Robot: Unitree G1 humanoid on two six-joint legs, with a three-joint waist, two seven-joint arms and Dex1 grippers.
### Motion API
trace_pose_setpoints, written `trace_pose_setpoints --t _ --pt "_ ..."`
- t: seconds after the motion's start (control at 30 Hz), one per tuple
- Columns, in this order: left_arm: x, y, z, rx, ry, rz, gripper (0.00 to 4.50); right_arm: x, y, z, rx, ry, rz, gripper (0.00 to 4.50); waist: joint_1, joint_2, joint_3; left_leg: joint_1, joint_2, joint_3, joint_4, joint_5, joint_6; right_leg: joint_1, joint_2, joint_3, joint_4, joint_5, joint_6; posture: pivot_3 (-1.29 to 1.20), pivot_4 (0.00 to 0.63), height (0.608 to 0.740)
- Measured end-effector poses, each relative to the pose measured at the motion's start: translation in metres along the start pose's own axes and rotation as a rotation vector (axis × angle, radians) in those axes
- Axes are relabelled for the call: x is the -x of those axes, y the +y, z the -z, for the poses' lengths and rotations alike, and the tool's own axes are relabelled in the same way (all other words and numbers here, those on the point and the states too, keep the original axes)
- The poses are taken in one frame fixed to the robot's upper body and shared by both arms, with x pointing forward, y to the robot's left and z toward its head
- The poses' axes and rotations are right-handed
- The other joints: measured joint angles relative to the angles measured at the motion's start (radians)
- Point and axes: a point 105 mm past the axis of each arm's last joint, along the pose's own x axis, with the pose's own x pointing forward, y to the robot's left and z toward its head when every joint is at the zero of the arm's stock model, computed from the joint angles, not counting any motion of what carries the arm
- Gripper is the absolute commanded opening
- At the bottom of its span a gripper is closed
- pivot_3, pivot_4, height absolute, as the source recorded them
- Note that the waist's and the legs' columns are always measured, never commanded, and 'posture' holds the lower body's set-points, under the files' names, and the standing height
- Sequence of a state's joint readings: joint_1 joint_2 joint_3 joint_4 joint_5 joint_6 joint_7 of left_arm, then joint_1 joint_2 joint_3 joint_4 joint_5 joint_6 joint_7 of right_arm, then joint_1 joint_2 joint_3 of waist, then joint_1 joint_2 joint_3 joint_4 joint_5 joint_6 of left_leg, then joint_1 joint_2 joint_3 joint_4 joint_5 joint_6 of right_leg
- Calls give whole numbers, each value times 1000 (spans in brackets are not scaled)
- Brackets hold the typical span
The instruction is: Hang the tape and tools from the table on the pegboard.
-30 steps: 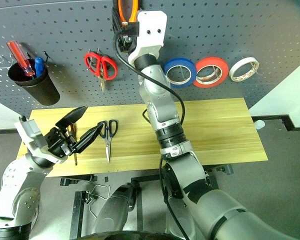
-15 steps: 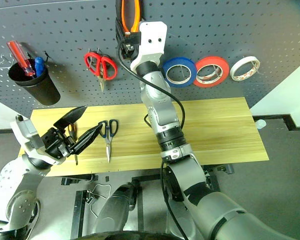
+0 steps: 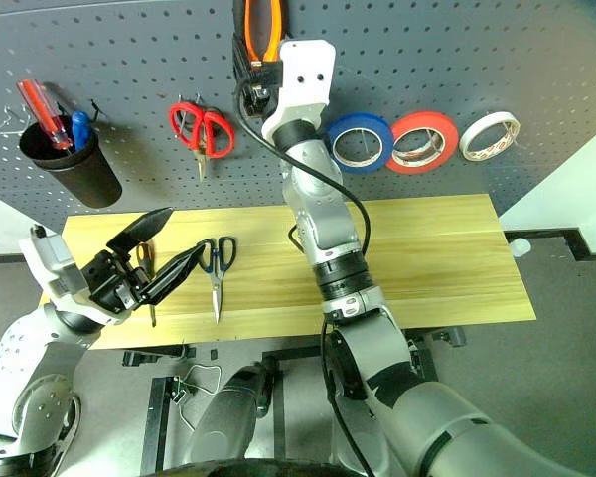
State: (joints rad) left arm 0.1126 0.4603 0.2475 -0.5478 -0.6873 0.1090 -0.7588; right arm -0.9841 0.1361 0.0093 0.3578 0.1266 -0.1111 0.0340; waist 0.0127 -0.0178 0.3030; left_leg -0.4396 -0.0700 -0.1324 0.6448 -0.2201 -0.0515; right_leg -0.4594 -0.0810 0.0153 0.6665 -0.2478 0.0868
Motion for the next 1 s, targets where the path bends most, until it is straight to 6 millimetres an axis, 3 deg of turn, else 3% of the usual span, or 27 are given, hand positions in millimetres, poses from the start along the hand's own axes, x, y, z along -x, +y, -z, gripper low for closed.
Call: trace_pose_setpoints --t 0.33,1.0 --pt "-2 0 2 9 6 5 3962 0 -10 -17 61 -24 30 2853 -2 2 3 -1 0 0 -2 0 0 -1 -1 0 -1 0 0 174 341 711" --pt "-1 1 5 20 17 3 3962 17 -4 1 45 53 41 2853 -4 1 9 -1 0 0 -13 1 -1 -4 -2 0 -5 0 1 174 354 711"
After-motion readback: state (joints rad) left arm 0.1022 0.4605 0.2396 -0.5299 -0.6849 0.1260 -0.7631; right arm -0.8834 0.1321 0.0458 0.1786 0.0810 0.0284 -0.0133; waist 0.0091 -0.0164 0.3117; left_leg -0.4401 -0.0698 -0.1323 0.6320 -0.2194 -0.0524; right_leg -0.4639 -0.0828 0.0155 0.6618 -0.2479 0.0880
